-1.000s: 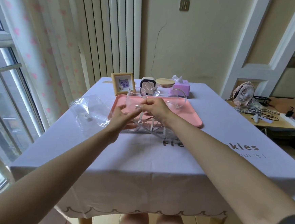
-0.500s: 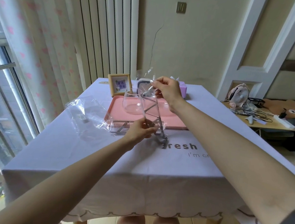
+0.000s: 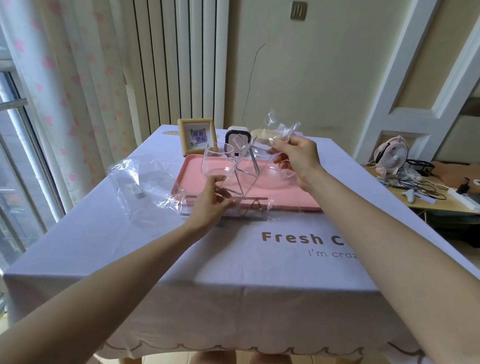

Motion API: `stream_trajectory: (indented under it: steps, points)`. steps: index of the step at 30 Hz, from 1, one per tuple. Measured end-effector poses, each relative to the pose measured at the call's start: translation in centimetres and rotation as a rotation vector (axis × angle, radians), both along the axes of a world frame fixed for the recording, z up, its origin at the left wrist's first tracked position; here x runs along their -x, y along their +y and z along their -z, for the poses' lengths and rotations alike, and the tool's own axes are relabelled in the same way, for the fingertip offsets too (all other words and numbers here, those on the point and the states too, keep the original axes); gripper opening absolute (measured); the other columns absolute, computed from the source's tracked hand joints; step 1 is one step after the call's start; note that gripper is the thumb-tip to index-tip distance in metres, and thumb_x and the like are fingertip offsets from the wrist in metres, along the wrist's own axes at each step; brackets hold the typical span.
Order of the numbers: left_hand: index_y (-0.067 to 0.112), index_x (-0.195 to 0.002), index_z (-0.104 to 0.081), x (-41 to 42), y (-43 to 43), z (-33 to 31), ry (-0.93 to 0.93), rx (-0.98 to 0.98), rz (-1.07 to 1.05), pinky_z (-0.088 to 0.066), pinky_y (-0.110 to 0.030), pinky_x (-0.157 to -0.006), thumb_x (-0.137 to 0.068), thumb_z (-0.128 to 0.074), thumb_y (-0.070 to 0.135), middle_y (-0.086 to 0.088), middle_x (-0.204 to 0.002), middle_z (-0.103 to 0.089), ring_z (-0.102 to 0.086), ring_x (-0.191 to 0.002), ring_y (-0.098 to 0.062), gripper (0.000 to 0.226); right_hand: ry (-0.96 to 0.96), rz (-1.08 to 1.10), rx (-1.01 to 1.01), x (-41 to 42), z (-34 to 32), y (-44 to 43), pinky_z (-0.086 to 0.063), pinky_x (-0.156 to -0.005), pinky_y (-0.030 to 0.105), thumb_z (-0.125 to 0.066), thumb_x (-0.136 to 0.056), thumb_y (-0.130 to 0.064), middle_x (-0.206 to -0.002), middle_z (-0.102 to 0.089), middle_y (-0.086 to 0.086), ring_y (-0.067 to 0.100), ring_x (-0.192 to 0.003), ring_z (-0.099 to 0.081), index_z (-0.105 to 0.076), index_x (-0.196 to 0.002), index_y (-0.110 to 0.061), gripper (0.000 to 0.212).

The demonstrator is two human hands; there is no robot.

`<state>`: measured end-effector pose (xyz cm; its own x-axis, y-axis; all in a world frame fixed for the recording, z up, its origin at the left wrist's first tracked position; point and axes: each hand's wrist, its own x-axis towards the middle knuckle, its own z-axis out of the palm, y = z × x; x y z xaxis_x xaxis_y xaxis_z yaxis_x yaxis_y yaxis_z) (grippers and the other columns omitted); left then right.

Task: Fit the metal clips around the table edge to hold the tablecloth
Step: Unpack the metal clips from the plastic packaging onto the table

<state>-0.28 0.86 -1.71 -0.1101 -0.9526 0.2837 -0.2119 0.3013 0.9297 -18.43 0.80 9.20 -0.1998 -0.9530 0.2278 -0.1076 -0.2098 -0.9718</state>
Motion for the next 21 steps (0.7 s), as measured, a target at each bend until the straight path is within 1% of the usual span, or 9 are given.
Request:
stream_trajectory:
  steps: [1, 3, 5, 7, 11, 14, 18, 19, 21]
  points:
    - [0.014, -0.122, -0.037, 0.1, 0.1, 0.2, -0.112, 0.048, -0.006, -0.048, -0.031, -0.059, -0.08, -0.072, 0.013, -0.003, -0.091, -0.055, -0.054, -0.073, -0.019, 0.055, 0.014, 0.012, 0.035, -0.1, -0.2, 0.0, -0.035, -0.037, 0.015, -0.058, -0.088, -0.003, -0.072, -0.064, 0.007, 0.003, -0.037, -0.051, -0.059, -0.086, -0.003, 0.003]
    - [0.01, -0.129, -0.033, 0.1, 0.1, 0.6, -0.284, 0.152, -0.037, -0.049, -0.035, -0.064, -0.075, -0.076, 0.015, -0.004, -0.1, -0.053, -0.054, -0.074, -0.018, 0.07, 0.071, 0.043, 0.094, -0.2, -0.6, 0.0, -0.033, -0.038, 0.015, -0.058, -0.087, -0.003, -0.07, -0.066, 0.006, 0.003, -0.036, -0.05, -0.056, -0.075, -0.006, 0.013]
    - [0.009, -0.132, -0.031, 0.1, 0.1, 0.8, -0.36, 0.244, -0.047, -0.047, -0.033, -0.068, -0.073, -0.078, 0.017, -0.004, -0.104, -0.049, -0.052, -0.078, -0.018, 0.076, 0.117, 0.074, 0.149, -0.4, -1.1, 0.0, -0.034, -0.039, 0.016, -0.061, -0.085, -0.004, -0.067, -0.064, 0.005, 0.002, -0.036, -0.049, -0.055, -0.066, -0.011, 0.021]
    - [0.01, -0.135, -0.029, 0.0, 0.0, 1.0, -0.399, 0.289, -0.061, -0.046, -0.033, -0.07, -0.072, -0.078, 0.019, -0.003, -0.106, -0.044, -0.051, -0.085, -0.018, 0.08, 0.13, 0.118, 0.185, -0.4, -1.6, -0.1, -0.036, -0.04, 0.017, -0.065, -0.082, -0.007, -0.062, -0.059, 0.003, 0.002, -0.038, -0.047, -0.055, -0.062, -0.014, 0.024]
    - [0.011, -0.133, -0.03, 0.1, 0.0, 1.2, -0.409, 0.263, -0.059, -0.05, -0.042, -0.074, -0.072, -0.078, 0.021, -0.003, -0.103, -0.048, -0.054, -0.086, -0.02, 0.078, 0.069, 0.136, 0.232, -0.2, -2.9, -0.3, -0.035, -0.039, 0.019, -0.066, -0.084, -0.011, -0.06, -0.056, 0.003, 0.003, -0.035, -0.05, -0.05, -0.063, -0.013, 0.026]
    - [0.01, -0.132, -0.031, 0.5, 0.1, 0.9, -0.397, 0.246, -0.049, -0.049, -0.037, -0.076, -0.072, -0.078, 0.025, -0.003, -0.102, -0.05, -0.055, -0.086, -0.018, 0.078, 0.103, 0.134, 0.261, 0.1, -3.5, -0.5, -0.032, -0.035, 0.02, -0.06, -0.089, -0.013, -0.059, -0.057, 0.007, 0.009, -0.032, -0.052, -0.045, -0.069, -0.012, 0.025]
    - [0.007, -0.129, -0.033, 1.3, 0.1, 0.6, -0.362, 0.238, -0.06, -0.047, -0.036, -0.077, -0.074, -0.077, 0.025, -0.004, -0.097, -0.051, -0.054, -0.087, -0.02, 0.073, 0.199, 0.169, 0.263, 0.2, -3.1, -0.5, -0.035, -0.034, 0.022, -0.047, -0.096, -0.021, -0.054, -0.049, 0.003, 0.013, -0.031, -0.05, -0.042, -0.083, -0.01, 0.017]
    - [0.007, -0.127, -0.035, 1.6, 0.1, 0.6, -0.354, 0.232, -0.072, -0.047, -0.036, -0.076, -0.075, -0.076, 0.024, -0.004, -0.093, -0.051, -0.054, -0.085, -0.021, 0.068, 0.176, 0.149, 0.242, 0.3, -3.0, -0.4, -0.035, -0.035, 0.023, -0.047, -0.097, -0.024, -0.055, -0.049, 0.002, 0.013, -0.032, -0.05, -0.043, -0.085, -0.011, 0.018]
    - [0.006, -0.121, -0.038, 2.1, 0.1, 0.5, -0.31, 0.203, -0.106, -0.045, -0.037, -0.072, -0.077, -0.073, 0.018, -0.001, -0.082, -0.049, -0.051, -0.078, -0.022, 0.057, 0.099, 0.027, 0.153, 0.6, -2.8, 0.0, -0.036, -0.037, 0.022, -0.054, -0.094, -0.033, -0.059, -0.056, 0.004, 0.01, -0.035, -0.048, -0.047, -0.092, -0.009, 0.026]
